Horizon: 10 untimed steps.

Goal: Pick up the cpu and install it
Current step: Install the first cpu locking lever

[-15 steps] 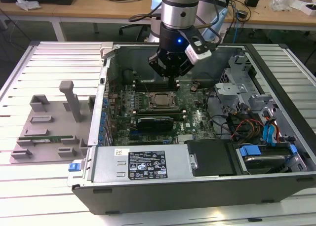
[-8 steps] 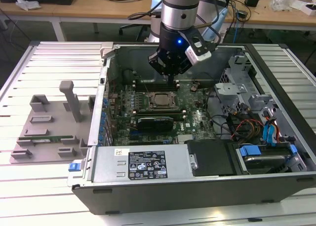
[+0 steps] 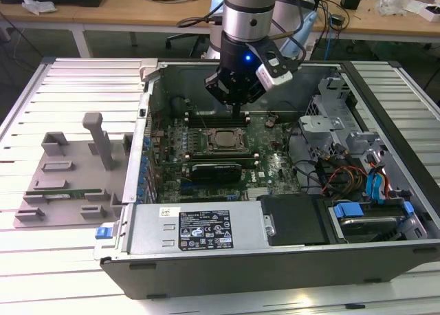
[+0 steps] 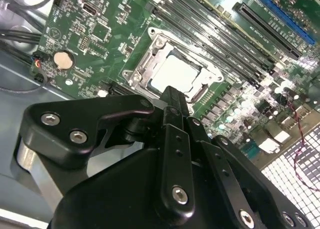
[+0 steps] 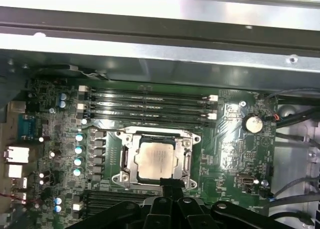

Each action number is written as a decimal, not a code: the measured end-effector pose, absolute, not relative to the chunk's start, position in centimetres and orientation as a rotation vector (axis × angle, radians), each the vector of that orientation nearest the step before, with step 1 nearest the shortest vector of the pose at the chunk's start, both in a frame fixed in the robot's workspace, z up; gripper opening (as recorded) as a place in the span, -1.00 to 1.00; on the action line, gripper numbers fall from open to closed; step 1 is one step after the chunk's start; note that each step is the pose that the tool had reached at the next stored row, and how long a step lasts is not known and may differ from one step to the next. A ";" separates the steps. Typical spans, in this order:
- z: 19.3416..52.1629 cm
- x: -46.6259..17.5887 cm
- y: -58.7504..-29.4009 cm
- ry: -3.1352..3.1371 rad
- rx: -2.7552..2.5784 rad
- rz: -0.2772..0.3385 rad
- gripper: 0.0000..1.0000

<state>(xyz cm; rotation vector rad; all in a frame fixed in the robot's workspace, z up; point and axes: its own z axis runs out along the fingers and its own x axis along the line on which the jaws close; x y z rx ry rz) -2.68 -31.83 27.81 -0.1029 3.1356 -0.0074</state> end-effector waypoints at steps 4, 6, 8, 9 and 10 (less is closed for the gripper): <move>27.8 -3.4 -31.8 3.136 -0.103 -0.007 -0.79; 27.8 -3.8 -31.8 3.136 -0.103 -0.007 -0.79; 27.8 -4.4 -31.8 3.136 -0.103 -0.007 -0.79; 27.8 -4.6 -31.8 3.136 -0.103 -0.007 -0.79; 27.8 -4.7 -31.8 3.136 -0.103 -0.007 -0.79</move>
